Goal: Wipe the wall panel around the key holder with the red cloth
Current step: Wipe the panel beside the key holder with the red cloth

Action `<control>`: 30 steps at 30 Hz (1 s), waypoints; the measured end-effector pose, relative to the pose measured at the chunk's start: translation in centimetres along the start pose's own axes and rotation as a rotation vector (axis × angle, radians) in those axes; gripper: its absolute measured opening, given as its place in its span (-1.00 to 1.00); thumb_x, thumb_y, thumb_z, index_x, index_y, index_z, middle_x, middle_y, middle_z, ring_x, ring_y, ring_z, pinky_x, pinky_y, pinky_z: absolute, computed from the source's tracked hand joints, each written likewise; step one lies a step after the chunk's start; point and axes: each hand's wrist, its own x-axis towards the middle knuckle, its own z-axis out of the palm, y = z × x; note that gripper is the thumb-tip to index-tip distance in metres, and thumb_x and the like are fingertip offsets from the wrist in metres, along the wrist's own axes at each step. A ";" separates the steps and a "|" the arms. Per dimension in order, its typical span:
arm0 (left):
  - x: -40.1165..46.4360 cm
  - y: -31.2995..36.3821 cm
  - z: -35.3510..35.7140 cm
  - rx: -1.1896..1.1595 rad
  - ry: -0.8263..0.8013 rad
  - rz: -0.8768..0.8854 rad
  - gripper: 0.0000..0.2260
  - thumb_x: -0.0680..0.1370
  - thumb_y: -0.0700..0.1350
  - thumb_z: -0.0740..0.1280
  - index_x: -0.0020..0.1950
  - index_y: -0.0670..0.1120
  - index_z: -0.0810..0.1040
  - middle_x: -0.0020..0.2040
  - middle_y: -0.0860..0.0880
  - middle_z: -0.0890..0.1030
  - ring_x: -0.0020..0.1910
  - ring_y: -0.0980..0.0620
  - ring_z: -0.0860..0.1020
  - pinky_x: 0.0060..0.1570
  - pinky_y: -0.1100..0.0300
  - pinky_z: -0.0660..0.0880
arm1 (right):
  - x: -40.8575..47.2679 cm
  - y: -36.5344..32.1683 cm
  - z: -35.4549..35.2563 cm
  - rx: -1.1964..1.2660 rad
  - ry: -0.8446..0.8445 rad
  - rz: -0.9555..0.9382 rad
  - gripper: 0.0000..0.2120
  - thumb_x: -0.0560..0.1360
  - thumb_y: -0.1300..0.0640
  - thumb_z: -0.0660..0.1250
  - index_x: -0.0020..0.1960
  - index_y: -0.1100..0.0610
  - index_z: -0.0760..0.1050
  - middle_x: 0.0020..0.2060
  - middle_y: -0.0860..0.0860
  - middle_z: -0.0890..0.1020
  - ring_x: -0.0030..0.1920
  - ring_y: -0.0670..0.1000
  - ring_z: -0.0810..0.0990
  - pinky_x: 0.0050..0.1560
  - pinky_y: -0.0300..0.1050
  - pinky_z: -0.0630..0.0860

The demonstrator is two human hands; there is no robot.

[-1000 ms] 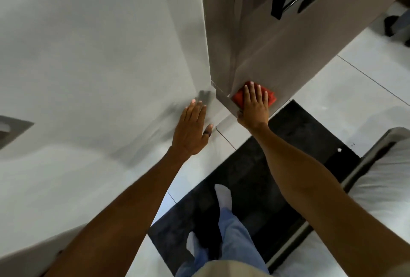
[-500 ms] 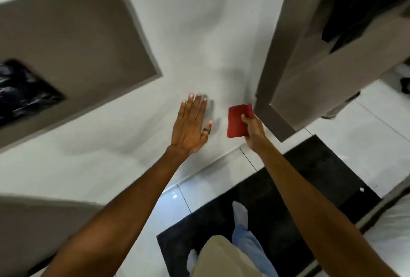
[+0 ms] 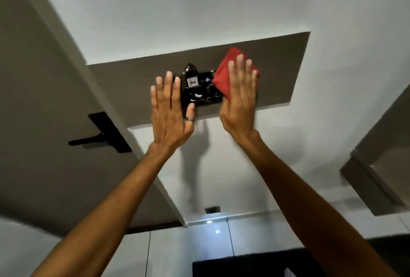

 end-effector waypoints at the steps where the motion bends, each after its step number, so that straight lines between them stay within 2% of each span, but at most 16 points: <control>1: 0.3 -1.3 -0.6 0.027 0.002 0.005 -0.40 0.68 -0.03 0.26 0.61 -0.28 0.14 0.61 -0.30 0.17 0.64 -0.27 0.01 0.63 -0.15 -0.07 | -0.1 -0.1 1.1 -0.087 -0.076 -0.069 -0.35 0.63 0.25 0.34 0.65 0.27 0.18 0.66 0.26 0.20 0.69 0.30 0.10 0.72 0.27 -0.04; 3: 1.0 -3.1 -1.2 0.063 0.004 0.032 -0.42 0.69 -0.01 0.22 0.61 -0.28 0.16 0.61 -0.31 0.18 0.62 -0.31 0.05 0.63 -0.13 -0.09 | -0.9 0.4 2.3 -0.181 -0.163 -0.130 -0.29 0.67 -0.08 0.31 0.67 0.24 0.15 0.68 0.18 0.12 0.69 0.27 0.06 0.71 0.29 -0.06; 5: 1.7 -4.7 -1.3 0.100 0.008 0.076 -0.43 0.69 -0.01 0.20 0.61 -0.26 0.17 0.61 -0.29 0.19 0.62 -0.29 0.05 0.64 -0.11 -0.10 | -1.3 1.6 2.8 -0.227 -0.161 -0.176 -0.29 0.70 -0.22 0.16 0.69 0.16 0.10 0.69 0.14 0.16 0.71 0.21 0.03 0.71 0.22 -0.06; 8: 3.3 -6.3 -0.8 0.132 0.018 0.109 -0.46 0.69 -0.01 0.15 0.62 -0.22 0.18 0.60 -0.28 0.21 0.63 -0.24 0.02 0.64 -0.08 -0.12 | 0.0 4.1 2.8 -0.359 -0.071 -0.348 -0.41 0.75 -0.18 0.02 0.71 0.02 0.09 0.70 0.05 0.19 0.73 0.09 0.05 0.71 0.10 0.04; 11: 4.9 -7.5 0.3 0.196 0.044 0.165 -0.48 0.68 -0.03 0.13 0.61 -0.22 0.21 0.61 -0.24 0.21 0.66 -0.08 -0.12 0.63 -0.06 -0.14 | 2.8 6.5 3.3 -0.380 0.068 -0.602 -0.45 0.72 -0.15 0.08 0.64 0.05 0.31 0.67 0.04 0.28 0.67 0.15 0.27 0.69 0.13 0.20; 13: 4.9 -7.9 1.2 0.283 0.103 0.199 -0.46 0.68 -0.02 0.13 0.62 -0.20 0.17 0.65 -0.14 0.08 0.65 -0.04 -0.16 0.62 -0.08 -0.14 | 4.2 7.9 3.5 -0.393 0.141 -0.756 -0.46 0.71 -0.15 0.08 0.59 0.05 0.41 0.63 0.04 0.37 0.62 0.19 0.36 0.68 0.13 0.23; 14: 4.7 -8.0 1.8 0.315 0.135 0.212 -0.45 0.68 -0.01 0.13 0.63 -0.18 0.13 0.67 -0.09 -0.01 0.65 -0.04 -0.16 0.62 -0.09 -0.13 | 4.2 8.0 4.0 -0.385 0.179 -0.739 -0.47 0.70 -0.15 0.07 0.58 0.04 0.43 0.62 0.03 0.39 0.62 0.19 0.38 0.68 0.12 0.24; 15: 4.5 -8.0 2.3 0.331 0.159 0.214 -0.44 0.68 0.00 0.12 0.64 -0.16 0.09 0.68 -0.05 -0.08 0.66 -0.05 -0.15 0.62 -0.10 -0.13 | 3.5 7.3 4.9 -0.355 0.217 -0.636 -0.48 0.71 -0.14 0.06 0.58 0.03 0.42 0.61 0.02 0.40 0.63 0.18 0.35 0.67 0.11 0.23; 18: 4.3 -7.7 2.9 0.329 0.197 0.193 -0.42 0.69 0.01 0.09 0.67 -0.12 0.01 0.68 -0.02 -0.14 0.66 -0.06 -0.15 0.62 -0.11 -0.13 | -0.8 2.3 8.7 -0.197 0.310 -0.127 -0.52 0.72 -0.12 0.06 0.57 0.01 0.38 0.57 0.06 0.40 0.67 0.19 0.24 0.68 0.14 0.19; 19: 4.2 -7.6 3.0 0.316 0.203 0.169 -0.42 0.69 0.01 0.08 0.67 -0.11 0.01 0.68 -0.01 -0.14 0.66 -0.06 -0.15 0.63 -0.11 -0.14 | -1.6 1.5 9.1 -0.176 0.308 -0.059 -0.53 0.73 -0.12 0.06 0.56 0.01 0.38 0.54 0.08 0.41 0.65 0.23 0.26 0.66 0.16 0.20; 22: 3.8 -7.4 3.2 0.293 0.220 0.152 -0.44 0.69 0.01 0.07 0.65 -0.13 0.04 0.68 0.00 -0.16 0.65 -0.05 -0.16 0.63 -0.10 -0.14 | -0.9 2.9 7.6 -0.245 0.253 -0.220 -0.54 0.72 -0.12 0.09 0.55 0.00 0.39 0.53 0.09 0.43 0.59 0.26 0.31 0.58 0.17 0.27; 23: 3.8 -7.3 3.3 0.296 0.224 0.147 -0.45 0.69 0.02 0.07 0.64 -0.13 0.05 0.68 0.00 -0.16 0.65 -0.05 -0.16 0.63 -0.10 -0.14 | -0.3 2.9 7.5 -0.250 0.273 -0.196 -0.54 0.72 -0.12 0.09 0.55 0.00 0.40 0.54 0.08 0.42 0.61 0.24 0.30 0.59 0.17 0.27; 26: 3.7 -7.3 3.4 0.296 0.224 0.115 -0.46 0.68 0.02 0.06 0.63 -0.14 0.07 0.68 0.00 -0.16 0.65 -0.05 -0.16 0.63 -0.11 -0.13 | -0.3 0.4 8.9 -0.168 0.335 0.048 -0.53 0.74 -0.12 0.04 0.55 0.03 0.41 0.57 0.09 0.40 0.69 0.18 0.20 0.67 0.17 0.20; 27: 3.6 -7.2 3.5 0.299 0.223 0.116 -0.46 0.68 0.01 0.06 0.63 -0.15 0.08 0.68 -0.01 -0.16 0.65 -0.06 -0.16 0.63 -0.11 -0.13 | -0.8 0.2 9.3 -0.167 0.327 0.042 -0.53 0.74 -0.13 0.03 0.56 0.03 0.40 0.56 0.10 0.40 0.68 0.19 0.20 0.67 0.18 0.20; 30: 3.5 -7.2 3.5 0.283 0.223 0.109 -0.45 0.67 0.00 0.10 0.63 -0.15 0.10 0.68 -0.01 -0.14 0.66 -0.06 -0.15 0.62 -0.12 -0.12 | -1.9 2.9 7.7 -0.212 0.256 -0.144 -0.54 0.74 -0.12 0.04 0.53 0.04 0.41 0.53 0.11 0.41 0.63 0.23 0.25 0.58 0.23 0.29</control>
